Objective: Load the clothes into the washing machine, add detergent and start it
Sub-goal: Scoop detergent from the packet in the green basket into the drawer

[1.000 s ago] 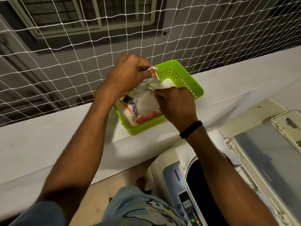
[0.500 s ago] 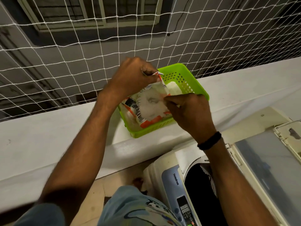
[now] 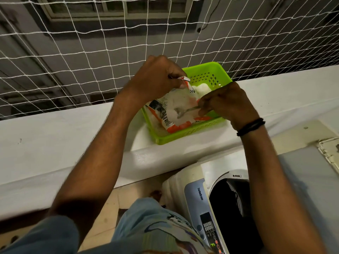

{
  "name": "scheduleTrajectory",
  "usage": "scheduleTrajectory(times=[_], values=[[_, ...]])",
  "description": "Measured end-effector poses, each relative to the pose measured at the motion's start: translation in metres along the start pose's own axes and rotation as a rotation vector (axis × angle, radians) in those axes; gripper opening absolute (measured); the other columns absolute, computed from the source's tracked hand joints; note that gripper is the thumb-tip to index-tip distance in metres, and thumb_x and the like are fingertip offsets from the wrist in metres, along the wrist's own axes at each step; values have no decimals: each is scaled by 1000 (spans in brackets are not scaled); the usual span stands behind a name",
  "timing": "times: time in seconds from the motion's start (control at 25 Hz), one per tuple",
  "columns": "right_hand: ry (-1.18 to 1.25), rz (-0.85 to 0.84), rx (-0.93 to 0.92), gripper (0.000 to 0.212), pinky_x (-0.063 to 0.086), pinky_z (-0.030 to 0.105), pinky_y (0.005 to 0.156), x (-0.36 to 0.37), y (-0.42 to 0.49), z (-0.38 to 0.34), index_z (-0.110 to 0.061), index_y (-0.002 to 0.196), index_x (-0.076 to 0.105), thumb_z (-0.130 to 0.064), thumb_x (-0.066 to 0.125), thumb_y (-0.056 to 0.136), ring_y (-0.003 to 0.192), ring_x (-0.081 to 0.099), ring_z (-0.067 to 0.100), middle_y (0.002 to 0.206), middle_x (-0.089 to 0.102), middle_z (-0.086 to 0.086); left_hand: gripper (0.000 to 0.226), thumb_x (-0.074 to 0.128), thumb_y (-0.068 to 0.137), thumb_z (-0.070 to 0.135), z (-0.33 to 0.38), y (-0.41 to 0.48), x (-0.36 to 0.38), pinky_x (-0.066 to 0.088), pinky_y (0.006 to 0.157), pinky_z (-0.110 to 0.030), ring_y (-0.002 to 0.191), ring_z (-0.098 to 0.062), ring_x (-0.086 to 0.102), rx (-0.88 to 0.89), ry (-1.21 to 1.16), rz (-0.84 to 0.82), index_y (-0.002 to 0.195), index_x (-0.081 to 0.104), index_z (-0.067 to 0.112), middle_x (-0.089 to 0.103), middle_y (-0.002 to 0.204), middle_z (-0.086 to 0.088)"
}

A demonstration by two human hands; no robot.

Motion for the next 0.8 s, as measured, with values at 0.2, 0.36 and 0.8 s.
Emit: scheduleTrajectory(times=[0.2,0.36,0.8], values=[[-33,-168,122,27,25,19,38,15,14,-9,-1,84,77,-14,69,62,33,38,4,76,76,13,22,73,81,14,-3,-5,-1,37,81,-5,93,3,60,78,38,-39,103,78,16,77,98,-3],[31,-165,159,25,23,16,38,10,13,-7,8,91,74,-6,66,72,38,31,12,70,74,12,23,72,83,10,-7,-8,-2,36,77,0,94,11,55,72,33,-33,105,77,15,77,100,-3],[72,-5,81,46,34,22,44,-26,-3,8,-8,79,76,-34,67,43,44,42,15,68,74,2,23,71,86,16,-1,-6,-4,30,82,4,90,1,63,-13,41,29,108,76,17,76,107,1]])
Point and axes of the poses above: each hand's wrist, its own y-axis towards the middle knuckle, its own x-axis out of the palm, z = x × y, the point moved 5 cm from there along y, towards the middle knuckle
